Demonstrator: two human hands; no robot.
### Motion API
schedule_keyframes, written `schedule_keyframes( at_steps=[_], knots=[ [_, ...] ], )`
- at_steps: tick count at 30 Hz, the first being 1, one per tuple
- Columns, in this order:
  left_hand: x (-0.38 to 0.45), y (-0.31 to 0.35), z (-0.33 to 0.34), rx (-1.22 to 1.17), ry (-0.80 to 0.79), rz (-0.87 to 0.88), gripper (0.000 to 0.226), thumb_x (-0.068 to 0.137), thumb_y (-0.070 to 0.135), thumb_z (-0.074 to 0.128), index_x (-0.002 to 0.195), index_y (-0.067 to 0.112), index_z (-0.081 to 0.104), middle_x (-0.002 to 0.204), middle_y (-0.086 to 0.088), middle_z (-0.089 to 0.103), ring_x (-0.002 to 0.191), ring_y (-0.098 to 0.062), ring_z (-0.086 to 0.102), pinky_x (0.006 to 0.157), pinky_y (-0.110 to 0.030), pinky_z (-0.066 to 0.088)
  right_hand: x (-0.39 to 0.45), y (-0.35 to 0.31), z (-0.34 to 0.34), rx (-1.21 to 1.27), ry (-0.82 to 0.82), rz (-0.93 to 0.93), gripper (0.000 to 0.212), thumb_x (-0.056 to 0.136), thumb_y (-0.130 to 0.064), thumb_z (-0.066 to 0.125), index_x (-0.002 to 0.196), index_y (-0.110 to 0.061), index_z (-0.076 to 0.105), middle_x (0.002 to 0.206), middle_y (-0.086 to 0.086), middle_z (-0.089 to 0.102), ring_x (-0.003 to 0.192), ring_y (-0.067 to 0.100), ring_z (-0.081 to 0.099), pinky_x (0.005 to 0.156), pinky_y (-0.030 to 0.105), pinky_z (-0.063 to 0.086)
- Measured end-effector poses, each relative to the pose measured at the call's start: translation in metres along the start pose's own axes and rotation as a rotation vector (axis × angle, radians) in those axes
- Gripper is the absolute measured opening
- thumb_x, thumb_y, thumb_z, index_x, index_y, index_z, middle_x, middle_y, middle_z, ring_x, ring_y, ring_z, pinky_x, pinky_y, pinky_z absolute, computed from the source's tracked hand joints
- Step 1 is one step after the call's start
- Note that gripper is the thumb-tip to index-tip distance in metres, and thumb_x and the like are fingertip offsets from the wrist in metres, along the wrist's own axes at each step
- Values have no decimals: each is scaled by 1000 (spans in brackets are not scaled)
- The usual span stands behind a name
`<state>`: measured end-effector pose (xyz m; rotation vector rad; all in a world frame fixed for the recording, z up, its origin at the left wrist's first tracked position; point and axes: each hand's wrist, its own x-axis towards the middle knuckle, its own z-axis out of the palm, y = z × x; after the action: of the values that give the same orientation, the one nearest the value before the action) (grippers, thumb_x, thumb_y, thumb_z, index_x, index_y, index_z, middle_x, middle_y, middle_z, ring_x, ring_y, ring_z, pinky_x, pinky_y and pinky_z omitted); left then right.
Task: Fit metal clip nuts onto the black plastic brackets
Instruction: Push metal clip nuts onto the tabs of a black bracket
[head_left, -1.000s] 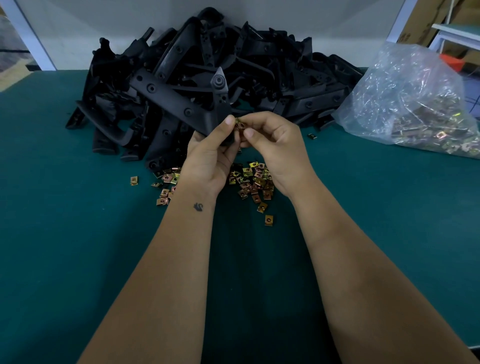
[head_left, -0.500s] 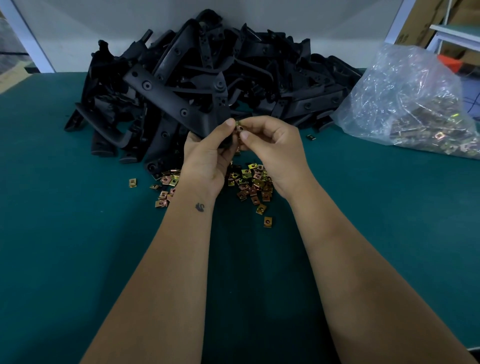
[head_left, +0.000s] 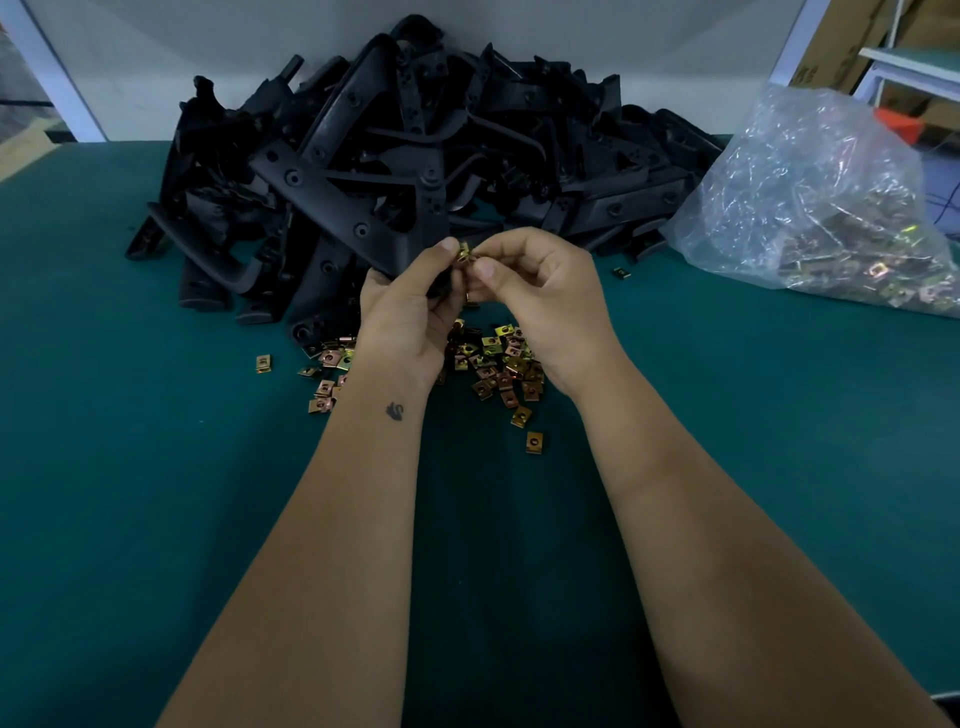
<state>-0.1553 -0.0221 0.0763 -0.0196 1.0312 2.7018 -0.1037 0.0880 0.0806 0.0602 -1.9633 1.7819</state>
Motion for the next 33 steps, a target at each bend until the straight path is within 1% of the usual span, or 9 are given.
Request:
schedule_keyframes(
  at_steps=[3,6,10,14,16,20,24,29,33],
  knots=[
    [2,4,-2,-27,-12,24,18,87,-5,68,96,4,56,72,-4,71,65,-13,69,57,-17,53,0,0,2,49,-15,15,14,89,3,65,90,-10,69,87,2,71,83,13,68,81,27,57],
    [3,3,-3,-3,-29,33,21,87,-3,69,102,4,57,78,-4,73,72,-14,71,62,-20,55,1,0,-1,95,11,47,14,89,3,65,92,-10,69,87,2,70,82,15,67,83,30,57],
    [4,-2,-1,113,-51,21,30,84,2,74,108,7,56,97,-7,70,85,-15,70,67,-23,56,3,-1,-6,204,157,105,16,88,6,64,91,-10,67,81,0,67,77,14,63,74,26,54],
    [2,-4,2,191,-109,-45,26,81,9,78,98,14,59,89,1,72,76,-8,68,64,-21,54,4,-3,-12,328,244,185,15,89,7,61,89,-7,66,80,4,65,71,13,62,67,25,51],
    [0,-5,2,237,-173,-77,28,80,12,79,101,14,61,88,3,73,75,-7,68,64,-19,54,4,-4,-12,394,247,210,14,91,6,60,90,-6,67,80,4,67,70,13,62,68,26,52],
    [-3,-7,2,314,-259,-94,28,86,9,74,110,13,60,90,5,72,74,-6,67,65,-21,54,5,-6,-13,507,245,228,12,92,4,59,89,-5,66,77,4,68,73,16,63,72,29,52],
    [-5,-7,3,345,-287,-96,29,87,9,73,112,15,60,92,5,72,77,-5,66,67,-21,54,6,-6,-14,511,231,229,11,91,4,60,89,-5,67,77,5,68,71,16,63,66,25,53],
    [-6,-7,3,334,-288,-90,30,88,8,71,114,12,57,93,4,70,77,-7,64,67,-22,54,6,-3,-15,570,274,279,11,91,2,60,88,-6,68,77,5,70,71,15,66,65,24,54],
    [-6,-7,4,347,-301,-93,31,87,7,71,116,13,58,96,3,71,79,-8,64,67,-22,54,6,-2,-15,566,237,280,13,91,2,60,86,-8,68,75,4,70,68,14,66,63,23,54]
  ],
)
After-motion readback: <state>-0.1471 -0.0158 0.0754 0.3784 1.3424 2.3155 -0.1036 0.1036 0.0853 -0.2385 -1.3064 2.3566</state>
